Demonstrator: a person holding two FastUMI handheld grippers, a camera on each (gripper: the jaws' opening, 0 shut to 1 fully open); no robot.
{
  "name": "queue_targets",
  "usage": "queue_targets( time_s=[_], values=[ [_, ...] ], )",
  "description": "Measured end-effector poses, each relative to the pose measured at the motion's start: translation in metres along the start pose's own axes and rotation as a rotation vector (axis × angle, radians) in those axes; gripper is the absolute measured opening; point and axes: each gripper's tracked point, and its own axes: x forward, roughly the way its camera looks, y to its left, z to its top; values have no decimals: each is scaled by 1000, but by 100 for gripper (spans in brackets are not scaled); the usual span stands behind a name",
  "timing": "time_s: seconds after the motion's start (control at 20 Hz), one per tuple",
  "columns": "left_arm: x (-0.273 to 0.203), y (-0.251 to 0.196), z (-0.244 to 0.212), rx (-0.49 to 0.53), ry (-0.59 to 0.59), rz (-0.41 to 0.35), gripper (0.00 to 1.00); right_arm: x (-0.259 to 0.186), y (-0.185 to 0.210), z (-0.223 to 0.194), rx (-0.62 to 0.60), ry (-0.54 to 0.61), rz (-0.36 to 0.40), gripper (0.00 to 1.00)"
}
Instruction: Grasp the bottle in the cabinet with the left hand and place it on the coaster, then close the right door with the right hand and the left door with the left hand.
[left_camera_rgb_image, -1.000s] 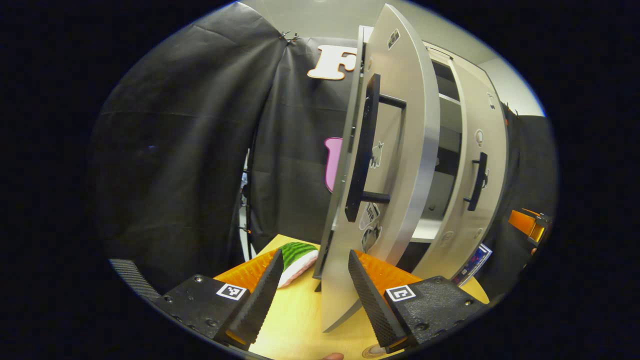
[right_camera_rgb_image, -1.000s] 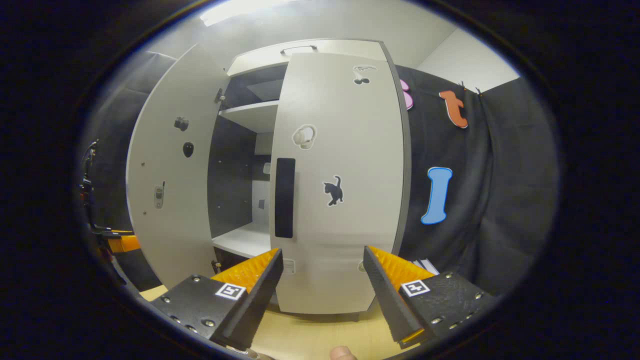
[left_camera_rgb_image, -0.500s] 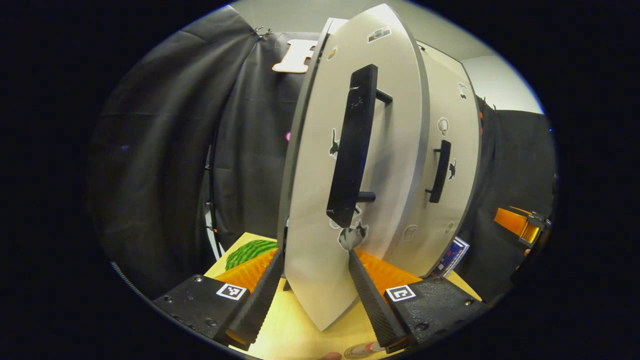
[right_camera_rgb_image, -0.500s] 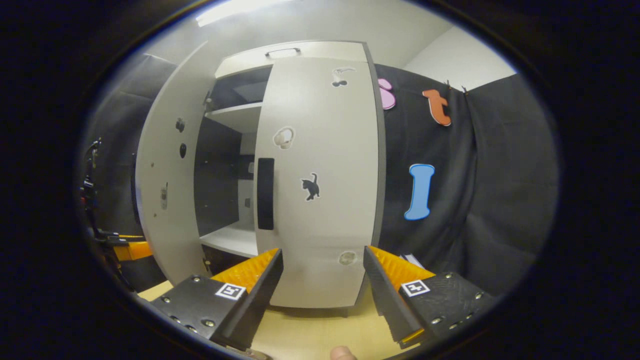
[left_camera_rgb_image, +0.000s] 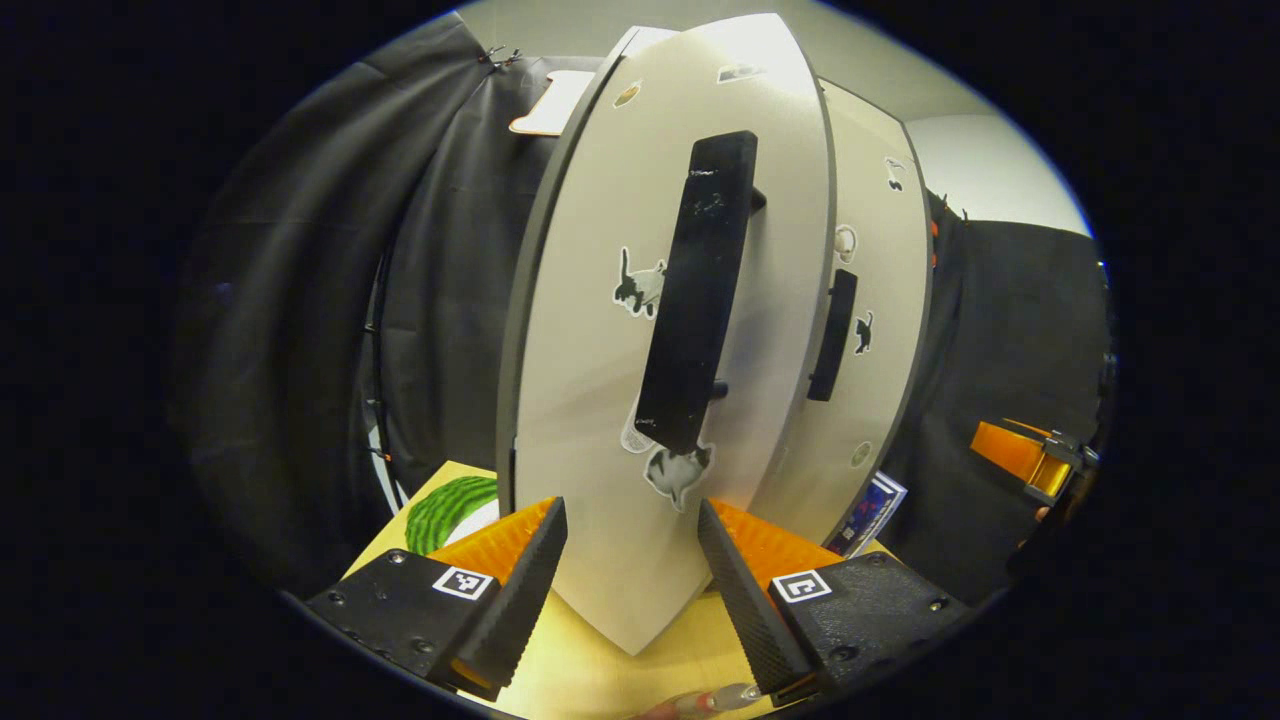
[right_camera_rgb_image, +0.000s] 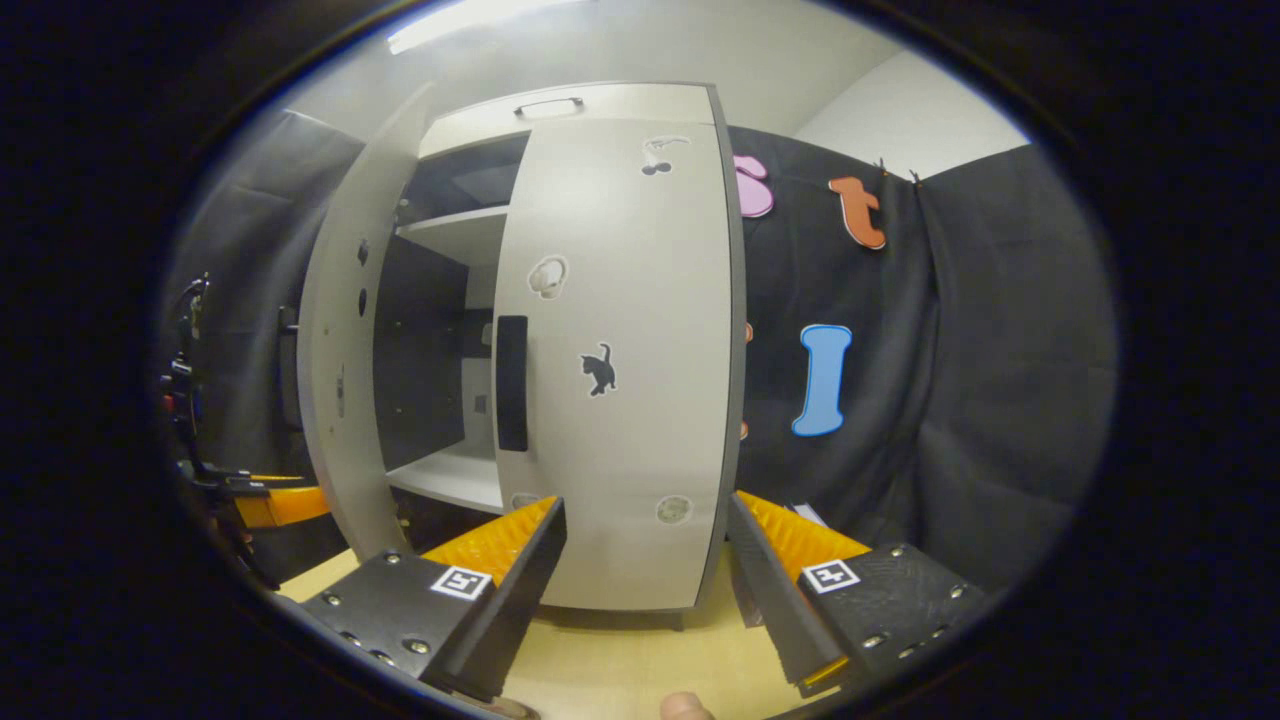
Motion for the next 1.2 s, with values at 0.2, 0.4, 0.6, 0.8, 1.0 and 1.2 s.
queue_targets(
  time_s=[0.2,0.4,0.6,0.8,1.0,1.2],
  values=[
    [1,-12,-4,23,12,-28,86,-3,-3,-2,3,3,-8,97],
    [1,-19,-6,36,16,-40,86,-6,-4,-4,6,7,-11,97],
    [0,-21,-6,44,19,-44,86,-9,-3,-5,6,8,-8,97],
    [-1,-24,-6,50,18,-50,86,-10,-3,-6,6,9,-6,97],
    [-3,-27,-6,60,21,-53,86,-12,-3,-7,7,12,-5,97],
    [-4,-29,-7,66,23,-55,86,-13,-5,-10,8,17,-8,97]
  ],
)
